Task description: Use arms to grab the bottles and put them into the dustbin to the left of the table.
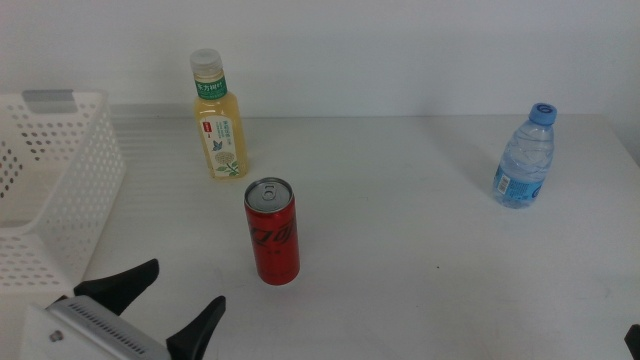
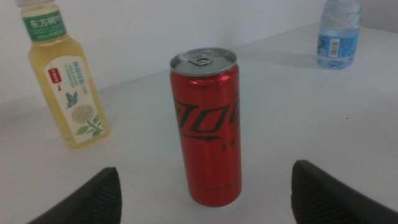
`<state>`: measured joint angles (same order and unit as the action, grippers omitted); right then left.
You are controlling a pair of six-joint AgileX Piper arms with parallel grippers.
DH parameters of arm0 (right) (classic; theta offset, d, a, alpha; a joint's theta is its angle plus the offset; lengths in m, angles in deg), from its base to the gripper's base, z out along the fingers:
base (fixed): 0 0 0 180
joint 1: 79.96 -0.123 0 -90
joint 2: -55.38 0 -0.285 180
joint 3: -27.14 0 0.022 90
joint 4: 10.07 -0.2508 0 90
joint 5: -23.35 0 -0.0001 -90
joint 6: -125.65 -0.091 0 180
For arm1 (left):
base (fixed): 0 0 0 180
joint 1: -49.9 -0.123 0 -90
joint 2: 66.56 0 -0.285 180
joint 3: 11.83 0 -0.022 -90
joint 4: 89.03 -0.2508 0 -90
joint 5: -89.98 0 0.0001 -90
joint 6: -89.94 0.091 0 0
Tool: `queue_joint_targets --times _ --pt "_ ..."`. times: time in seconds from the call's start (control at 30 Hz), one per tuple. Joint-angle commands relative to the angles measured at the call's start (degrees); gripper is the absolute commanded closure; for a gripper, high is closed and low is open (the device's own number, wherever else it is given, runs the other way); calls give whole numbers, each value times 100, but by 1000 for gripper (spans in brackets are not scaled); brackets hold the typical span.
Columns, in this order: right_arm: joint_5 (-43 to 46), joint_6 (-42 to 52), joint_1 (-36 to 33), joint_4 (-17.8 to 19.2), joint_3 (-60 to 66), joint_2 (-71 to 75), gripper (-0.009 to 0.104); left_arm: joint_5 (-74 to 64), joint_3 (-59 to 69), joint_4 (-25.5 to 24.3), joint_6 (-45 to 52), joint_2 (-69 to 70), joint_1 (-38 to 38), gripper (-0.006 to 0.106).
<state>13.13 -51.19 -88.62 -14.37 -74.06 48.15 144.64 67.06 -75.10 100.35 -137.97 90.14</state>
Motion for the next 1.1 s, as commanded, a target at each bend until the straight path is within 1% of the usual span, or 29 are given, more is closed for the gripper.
queue_joint_targets --times 0.0,0.13,0.4,0.6,0.73,0.83,1.07 --pt "437 31 38 62 -43 158 27 773 -25 -139 -20 -179 28 10" --pt "437 31 38 62 -43 158 27 1114 -25 -283 -285 -526 28 10" --pt "437 31 38 62 -43 158 27 2077 -25 -306 -428 -1282 28 10" --pt "437 31 38 62 -43 158 27 2077 -33 -348 -757 -1581 28 10" --pt "437 31 38 62 -43 158 27 2077 -128 -285 -766 -1765 21 10" --pt "437 31 38 62 -43 158 27 2077 -323 -202 -771 -1957 21 10" --pt "437 31 38 62 -43 158 27 2077 -1001 -216 -943 -2537 21 10"
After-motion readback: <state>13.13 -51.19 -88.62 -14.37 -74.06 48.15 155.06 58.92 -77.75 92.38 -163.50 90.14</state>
